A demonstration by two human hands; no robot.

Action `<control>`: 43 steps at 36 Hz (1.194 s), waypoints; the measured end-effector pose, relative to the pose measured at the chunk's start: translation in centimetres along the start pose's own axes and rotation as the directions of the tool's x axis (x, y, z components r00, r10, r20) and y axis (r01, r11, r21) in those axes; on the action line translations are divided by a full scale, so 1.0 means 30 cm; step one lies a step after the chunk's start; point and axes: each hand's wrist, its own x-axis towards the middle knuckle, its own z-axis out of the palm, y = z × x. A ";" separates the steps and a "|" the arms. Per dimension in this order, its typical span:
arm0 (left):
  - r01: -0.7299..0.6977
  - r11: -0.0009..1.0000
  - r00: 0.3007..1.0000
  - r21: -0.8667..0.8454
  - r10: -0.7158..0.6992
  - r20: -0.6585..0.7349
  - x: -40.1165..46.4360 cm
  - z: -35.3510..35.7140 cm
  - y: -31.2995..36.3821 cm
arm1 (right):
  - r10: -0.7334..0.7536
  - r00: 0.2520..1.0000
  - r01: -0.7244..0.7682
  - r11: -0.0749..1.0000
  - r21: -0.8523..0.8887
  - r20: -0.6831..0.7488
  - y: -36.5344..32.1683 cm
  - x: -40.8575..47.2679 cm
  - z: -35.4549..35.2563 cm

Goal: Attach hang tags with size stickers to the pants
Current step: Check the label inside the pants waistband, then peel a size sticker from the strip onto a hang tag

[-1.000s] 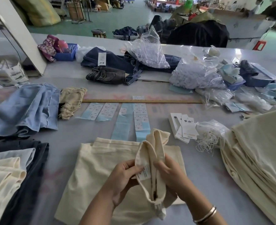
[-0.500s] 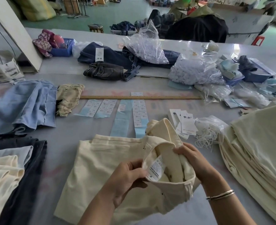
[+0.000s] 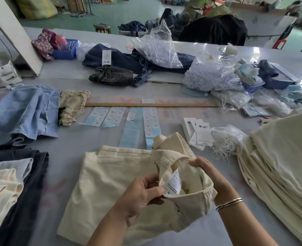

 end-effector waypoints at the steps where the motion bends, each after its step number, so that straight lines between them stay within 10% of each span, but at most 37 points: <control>1: 0.000 1.000 1.000 0.001 0.000 0.001 0.002 0.001 -0.001 | 0.005 1.000 -0.005 1.000 -0.003 0.006 0.003 0.001 -0.004; 14: -0.002 1.000 0.988 -0.010 0.003 0.156 0.110 0.096 -0.041 | 0.232 0.971 -0.239 0.940 0.245 0.056 0.082 -0.007 -0.149; 18: 0.085 0.959 0.982 0.269 -0.126 0.140 0.225 0.082 -0.138 | 0.194 0.963 -0.148 0.961 0.231 -0.189 0.161 0.022 -0.334; 21: 0.118 0.805 0.993 0.582 -0.111 -0.048 0.305 0.032 -0.221 | 0.180 0.938 -0.142 0.979 0.146 -0.296 0.230 0.027 -0.466; 24: 0.097 0.328 0.992 0.940 0.042 -0.117 0.366 -0.039 -0.295 | 0.229 0.905 -0.287 0.950 -0.119 -0.359 0.298 0.046 -0.582; 28: 0.110 -0.009 0.992 0.994 0.060 -0.109 0.438 -0.134 -0.350 | 0.298 0.864 -0.463 0.789 -0.405 -0.407 0.328 0.064 -0.648; 30: 0.137 -0.063 0.990 0.989 0.027 -0.136 0.463 -0.178 -0.377 | 0.271 0.843 -0.508 0.685 -0.522 -0.465 0.314 0.095 -0.657; 36: 0.173 -0.080 0.985 0.982 0.036 -0.171 0.493 -0.216 -0.451 | -0.424 0.804 -0.158 0.523 -0.838 -0.416 0.160 0.253 -0.533; 43: 0.102 -0.035 0.978 0.994 0.188 -0.094 0.490 -0.214 -0.439 | -0.371 0.924 -0.021 0.200 -0.980 -0.096 0.043 0.483 -0.410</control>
